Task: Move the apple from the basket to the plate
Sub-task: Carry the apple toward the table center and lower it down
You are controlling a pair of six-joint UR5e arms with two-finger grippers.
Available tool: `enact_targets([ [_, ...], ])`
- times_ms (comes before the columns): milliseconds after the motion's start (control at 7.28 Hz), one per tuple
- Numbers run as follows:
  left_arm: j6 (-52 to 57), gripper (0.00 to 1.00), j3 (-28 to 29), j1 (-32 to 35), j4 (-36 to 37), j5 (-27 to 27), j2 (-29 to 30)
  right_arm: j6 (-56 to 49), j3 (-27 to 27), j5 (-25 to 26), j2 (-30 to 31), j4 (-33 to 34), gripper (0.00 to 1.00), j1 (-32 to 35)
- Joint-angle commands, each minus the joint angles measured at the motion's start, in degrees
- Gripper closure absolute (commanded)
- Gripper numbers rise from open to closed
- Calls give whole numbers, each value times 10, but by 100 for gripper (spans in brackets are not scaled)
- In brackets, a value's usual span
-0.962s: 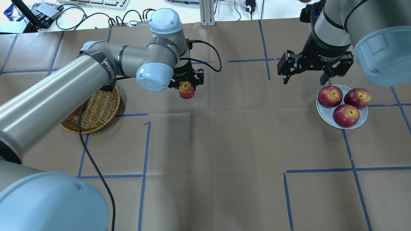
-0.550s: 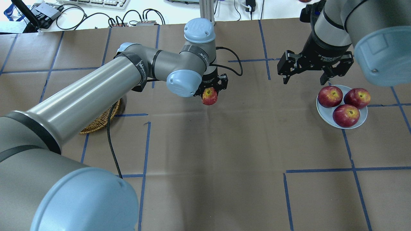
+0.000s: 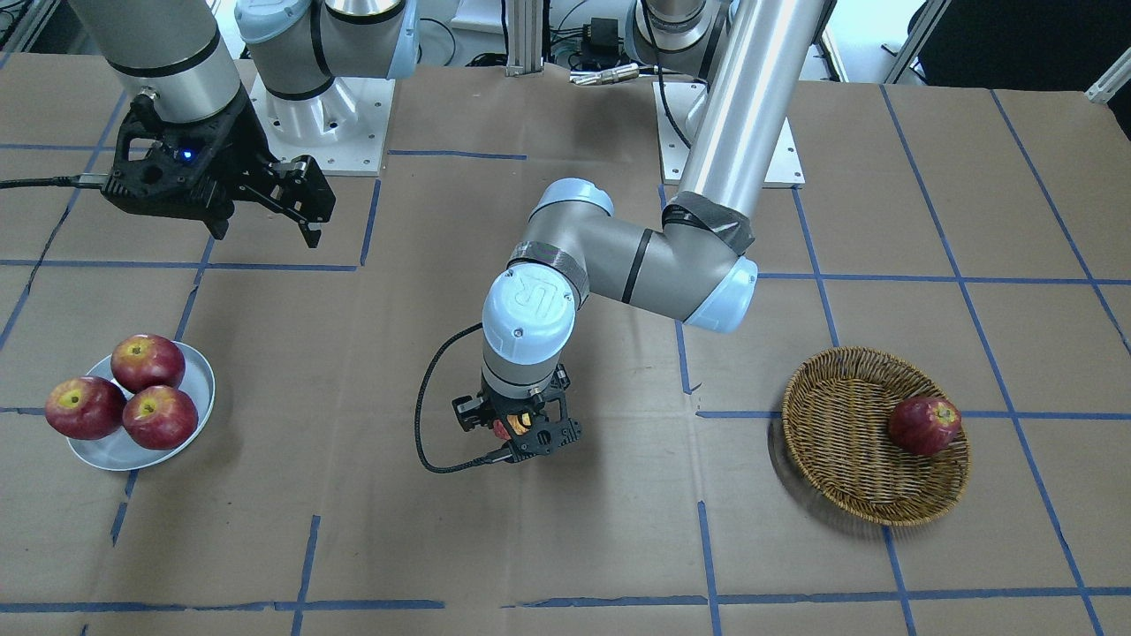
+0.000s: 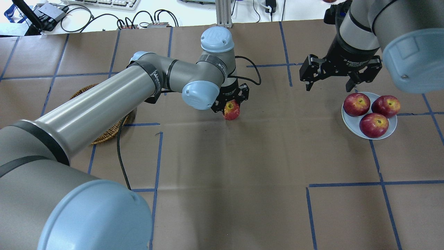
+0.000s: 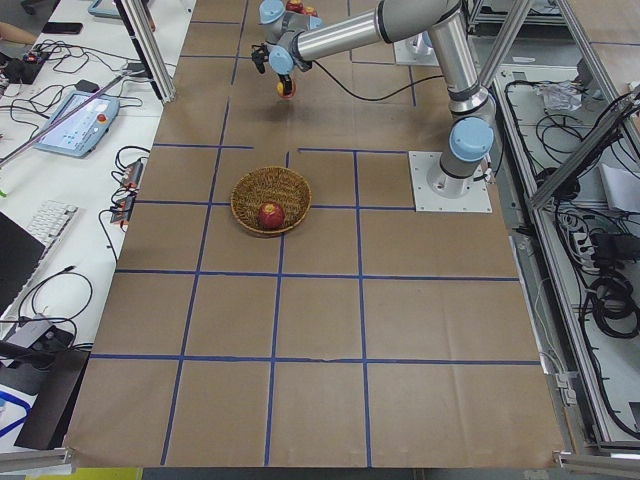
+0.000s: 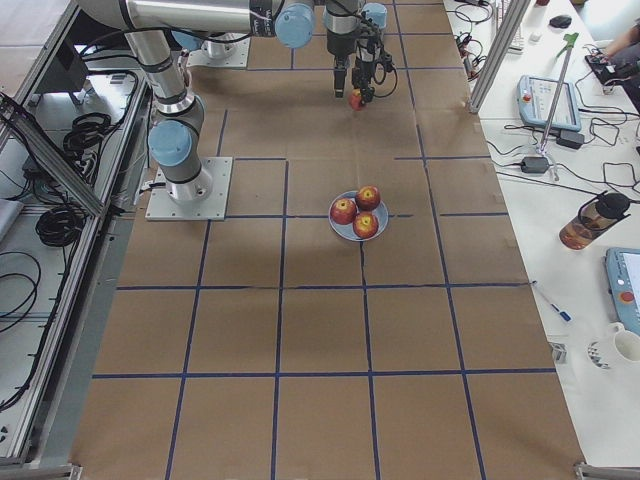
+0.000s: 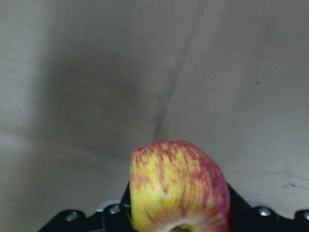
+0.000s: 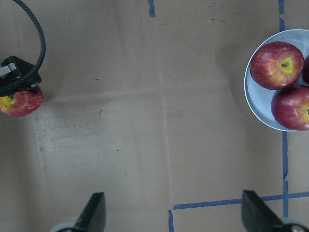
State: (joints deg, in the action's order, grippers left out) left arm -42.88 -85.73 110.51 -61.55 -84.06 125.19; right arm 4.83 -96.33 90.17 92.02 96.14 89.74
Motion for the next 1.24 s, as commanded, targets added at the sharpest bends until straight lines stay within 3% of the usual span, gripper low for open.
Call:
enact_targets([
  [0, -23, 54, -14, -3, 3, 1, 0, 0, 0, 0, 0, 0, 0, 0],
  [137, -24, 51, -19, -3, 11, 0, 0, 0, 0, 0, 0, 0, 0, 0],
  [412, -25, 30, -28, -3, 13, 0, 0, 0, 0, 0, 0, 0, 0, 0],
  [550, -24, 27, -33, -4, 19, 0, -2, 0, 0, 0, 0, 0, 0, 0],
  [687, -25, 3, -33, -4, 21, 1, -4, 0, 0, 0, 0, 0, 0, 0],
  [962, -27, 2, -23, -18, 11, -1, -29, 0, 0, 0, 0, 0, 0, 0],
  [1099, -18, 2, -20, -33, -4, -3, -70, 0, 0, 0, 0, 0, 0, 0],
])
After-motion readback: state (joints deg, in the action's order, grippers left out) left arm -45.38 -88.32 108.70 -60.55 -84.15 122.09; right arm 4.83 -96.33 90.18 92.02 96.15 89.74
